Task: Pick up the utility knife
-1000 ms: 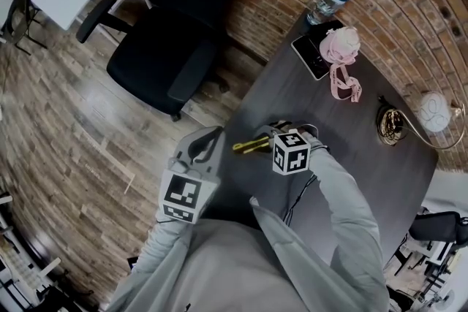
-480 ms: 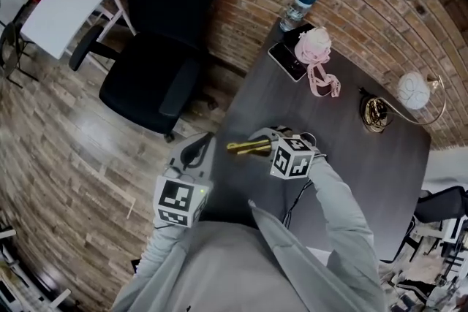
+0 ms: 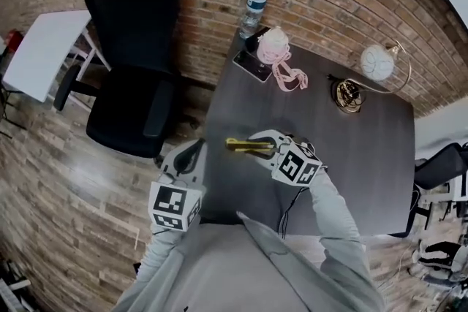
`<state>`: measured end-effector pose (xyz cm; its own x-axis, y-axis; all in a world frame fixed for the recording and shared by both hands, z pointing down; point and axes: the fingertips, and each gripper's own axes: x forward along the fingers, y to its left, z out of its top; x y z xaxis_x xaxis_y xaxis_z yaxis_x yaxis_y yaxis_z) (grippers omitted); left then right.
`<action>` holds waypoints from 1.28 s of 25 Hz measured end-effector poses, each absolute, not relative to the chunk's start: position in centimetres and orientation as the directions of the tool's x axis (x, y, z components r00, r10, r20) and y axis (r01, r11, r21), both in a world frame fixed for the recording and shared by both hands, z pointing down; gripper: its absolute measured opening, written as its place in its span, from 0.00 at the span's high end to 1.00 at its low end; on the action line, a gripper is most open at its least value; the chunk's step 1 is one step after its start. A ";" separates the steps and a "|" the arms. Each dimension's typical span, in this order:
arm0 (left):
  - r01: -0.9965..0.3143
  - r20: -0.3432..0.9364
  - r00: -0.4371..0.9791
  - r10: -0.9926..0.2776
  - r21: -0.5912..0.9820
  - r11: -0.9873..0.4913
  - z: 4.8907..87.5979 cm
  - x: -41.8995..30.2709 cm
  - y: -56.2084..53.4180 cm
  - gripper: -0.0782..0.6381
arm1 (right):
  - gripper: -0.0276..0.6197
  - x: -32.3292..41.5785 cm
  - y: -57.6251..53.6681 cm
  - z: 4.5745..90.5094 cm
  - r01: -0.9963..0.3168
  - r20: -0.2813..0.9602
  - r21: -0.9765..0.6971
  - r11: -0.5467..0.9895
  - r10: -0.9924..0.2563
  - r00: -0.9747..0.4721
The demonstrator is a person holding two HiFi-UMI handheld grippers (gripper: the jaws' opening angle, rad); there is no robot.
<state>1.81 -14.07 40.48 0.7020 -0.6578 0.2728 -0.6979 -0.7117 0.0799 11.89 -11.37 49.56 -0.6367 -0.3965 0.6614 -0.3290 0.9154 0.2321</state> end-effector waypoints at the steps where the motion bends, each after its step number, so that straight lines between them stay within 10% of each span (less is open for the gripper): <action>1: -0.688 0.268 0.712 -0.649 0.077 -0.722 40.3 2.2 -14.0 0.87 | 0.76 12.3 -11.1 48.9 -0.361 0.645 0.239 0.902 -0.425 -0.635; 17: -0.553 0.233 0.817 -0.527 0.059 -0.831 38.4 7.5 -12.7 0.87 | 0.76 19.6 -6.9 38.8 -0.822 0.258 0.218 0.526 -0.844 -0.471; 32: -0.475 0.221 0.864 -0.453 0.059 -0.878 37.9 11.3 -12.2 0.87 | 0.76 24.7 -2.8 35.8 -0.981 0.023 0.057 0.186 -0.982 -0.185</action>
<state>11.27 -12.18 37.93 0.8638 -0.4526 0.2215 -0.4751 -0.8780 0.0587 24.70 -2.77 35.78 -0.1853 -0.9824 0.0231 -0.9808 0.1863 0.0571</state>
